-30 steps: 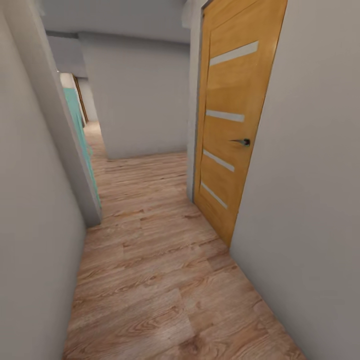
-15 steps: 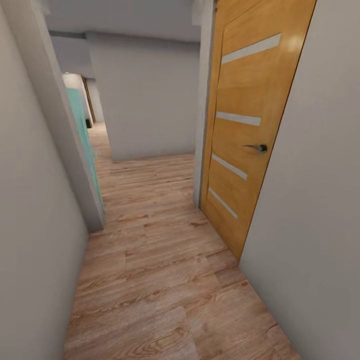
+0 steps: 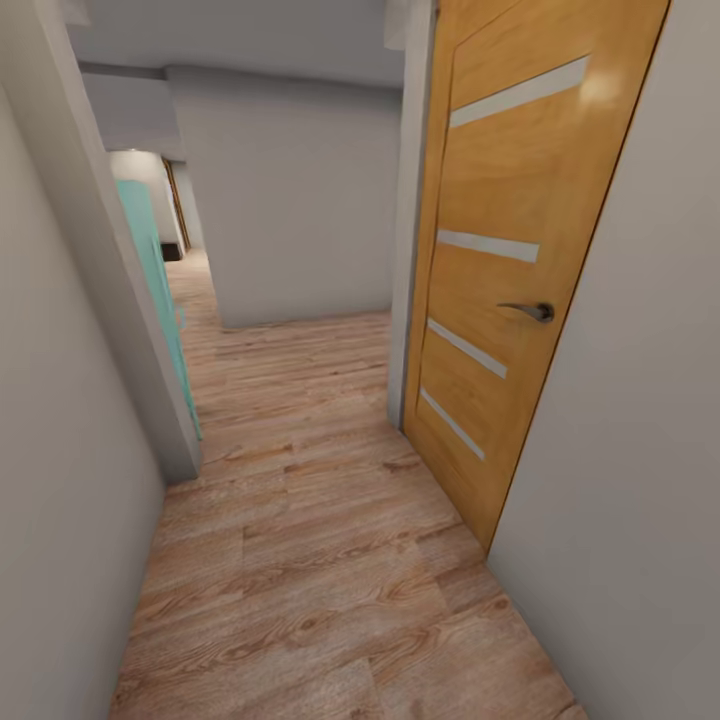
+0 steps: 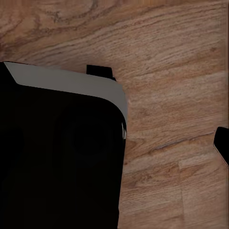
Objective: Move the two storage containers from the living room to the garage. In the garage, place one container on the floor and stack the other container on top of it (either order is fine).
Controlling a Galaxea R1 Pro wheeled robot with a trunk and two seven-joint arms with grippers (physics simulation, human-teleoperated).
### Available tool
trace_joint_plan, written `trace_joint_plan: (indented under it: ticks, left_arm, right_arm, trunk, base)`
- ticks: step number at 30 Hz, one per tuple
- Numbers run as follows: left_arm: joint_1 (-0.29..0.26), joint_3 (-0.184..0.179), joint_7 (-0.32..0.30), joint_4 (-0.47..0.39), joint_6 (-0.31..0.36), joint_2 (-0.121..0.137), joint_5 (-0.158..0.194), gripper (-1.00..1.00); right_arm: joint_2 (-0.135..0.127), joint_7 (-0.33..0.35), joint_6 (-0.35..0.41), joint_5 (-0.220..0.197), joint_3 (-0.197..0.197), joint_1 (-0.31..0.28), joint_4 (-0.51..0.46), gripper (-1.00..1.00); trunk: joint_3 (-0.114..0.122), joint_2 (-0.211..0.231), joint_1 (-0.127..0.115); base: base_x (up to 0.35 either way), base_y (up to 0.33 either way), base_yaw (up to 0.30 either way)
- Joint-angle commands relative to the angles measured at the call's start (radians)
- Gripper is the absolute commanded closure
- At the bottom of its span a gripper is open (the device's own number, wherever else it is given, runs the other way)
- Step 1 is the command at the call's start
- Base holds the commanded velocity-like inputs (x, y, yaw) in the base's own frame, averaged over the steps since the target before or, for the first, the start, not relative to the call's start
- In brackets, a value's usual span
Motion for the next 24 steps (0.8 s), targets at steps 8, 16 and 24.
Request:
trace_joint_plan:
  ticks: [8, 16, 24]
  left_arm:
    - [-0.001, 0.003, 0.002, 0.001, -0.004, 0.000, 0.001, -1.00]
    - [-0.001, 0.003, 0.002, 0.001, -0.004, 0.000, 0.001, -1.00]
    - [-0.001, 0.003, 0.002, 0.001, -0.004, 0.000, 0.001, -1.00]
  right_arm:
    - [0.001, -0.001, -0.005, -0.009, 0.008, -0.001, 0.003, -1.00]
    - [0.001, 0.000, -0.005, -0.009, 0.009, -0.001, 0.003, -1.00]
    - [0.002, 0.000, -0.004, -0.008, 0.009, -0.001, 0.003, -1.00]
  trunk:
    - [-0.001, 0.000, 0.001]
    - [-0.001, 0.000, 0.001]
    - [-0.001, 0.000, 0.001]
  base:
    - [0.322, 0.000, 0.003]
    - [0.322, 0.000, 0.212]
    - [0.322, 0.000, 0.267]
